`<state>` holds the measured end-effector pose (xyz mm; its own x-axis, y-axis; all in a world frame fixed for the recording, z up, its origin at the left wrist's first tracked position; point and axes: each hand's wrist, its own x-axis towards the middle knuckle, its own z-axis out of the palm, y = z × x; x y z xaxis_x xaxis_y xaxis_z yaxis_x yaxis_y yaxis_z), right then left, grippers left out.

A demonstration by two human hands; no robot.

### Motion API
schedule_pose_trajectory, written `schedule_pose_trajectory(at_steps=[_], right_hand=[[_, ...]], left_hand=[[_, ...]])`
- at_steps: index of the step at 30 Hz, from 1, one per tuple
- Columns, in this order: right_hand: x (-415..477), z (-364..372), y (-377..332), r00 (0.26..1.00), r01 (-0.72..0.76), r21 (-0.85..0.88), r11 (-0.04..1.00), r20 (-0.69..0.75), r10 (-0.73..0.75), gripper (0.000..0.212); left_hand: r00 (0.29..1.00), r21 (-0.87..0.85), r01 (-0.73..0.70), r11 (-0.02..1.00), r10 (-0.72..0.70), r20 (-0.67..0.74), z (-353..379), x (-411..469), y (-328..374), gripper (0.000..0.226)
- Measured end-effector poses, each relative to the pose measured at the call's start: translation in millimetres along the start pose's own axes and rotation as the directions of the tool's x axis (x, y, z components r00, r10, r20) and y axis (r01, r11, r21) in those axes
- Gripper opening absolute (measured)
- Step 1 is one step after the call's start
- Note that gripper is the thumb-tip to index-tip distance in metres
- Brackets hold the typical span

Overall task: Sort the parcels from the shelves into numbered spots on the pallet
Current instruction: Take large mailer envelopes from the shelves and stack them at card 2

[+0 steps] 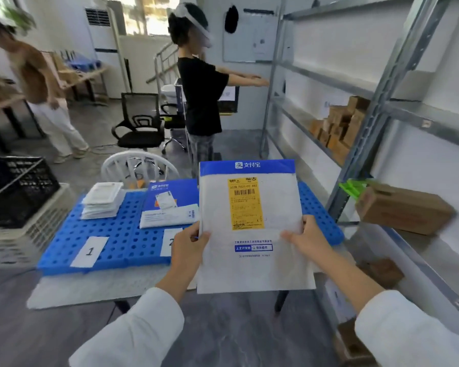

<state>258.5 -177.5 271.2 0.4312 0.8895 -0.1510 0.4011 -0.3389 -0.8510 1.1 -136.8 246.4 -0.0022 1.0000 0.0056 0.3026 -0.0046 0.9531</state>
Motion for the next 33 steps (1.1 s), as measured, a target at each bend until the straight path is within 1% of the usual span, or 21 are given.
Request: schedule_pose_trajectory(at_steps=[3, 6, 8, 14, 18, 21, 24, 29, 33], right_hand=[[38, 26, -9, 0.996, 0.006, 0.02, 1.0, 0.092, -0.007, 0.044], [74, 49, -24, 0.987, 0.024, 0.039, 0.999, 0.159, -0.03, 0.042], [100, 60, -34, 0.982, 0.037, 0.052, 0.998, 0.183, -0.046, 0.042], [176, 78, -53, 0.967, 0.032, 0.06, 0.998, 0.251, -0.046, 0.044], [216, 95, -61, 0.961, 0.043, 0.085, 0.995, 0.267, -0.065, 0.044], [235, 111, -65, 0.958, 0.032, 0.094, 0.995, 0.282, -0.057, 0.043], [250, 133, -71, 0.948, 0.014, 0.072, 0.997, 0.315, -0.036, 0.042], [277, 181, -93, 0.94, -0.004, 0.038, 0.999, 0.341, -0.009, 0.047], [294, 228, -108, 0.933, -0.029, 0.012, 1.0, 0.359, 0.022, 0.048]], left_hand=[[0.995, 0.014, 0.06, 0.998, -0.058, -0.081, -9, 25, -9, 0.007], [0.986, 0.035, 0.074, 0.997, -0.068, -0.149, -17, 56, -8, 0.008], [0.981, 0.041, 0.083, 0.996, -0.075, -0.178, -18, 81, -5, 0.01], [0.965, -0.03, 0.137, 0.99, -0.14, -0.222, -7, 148, -1, 0.016], [0.941, -0.055, 0.161, 0.985, -0.17, -0.291, 1, 184, -7, 0.021], [0.932, -0.042, 0.176, 0.984, -0.18, -0.314, -1, 201, -16, 0.025], [0.935, -0.043, 0.151, 0.988, -0.157, -0.317, -14, 217, -25, 0.02], [0.942, -0.021, 0.159, 0.987, -0.158, -0.295, -43, 250, -50, 0.031], [0.938, -0.019, 0.174, 0.984, -0.172, -0.3, -74, 285, -68, 0.027]])
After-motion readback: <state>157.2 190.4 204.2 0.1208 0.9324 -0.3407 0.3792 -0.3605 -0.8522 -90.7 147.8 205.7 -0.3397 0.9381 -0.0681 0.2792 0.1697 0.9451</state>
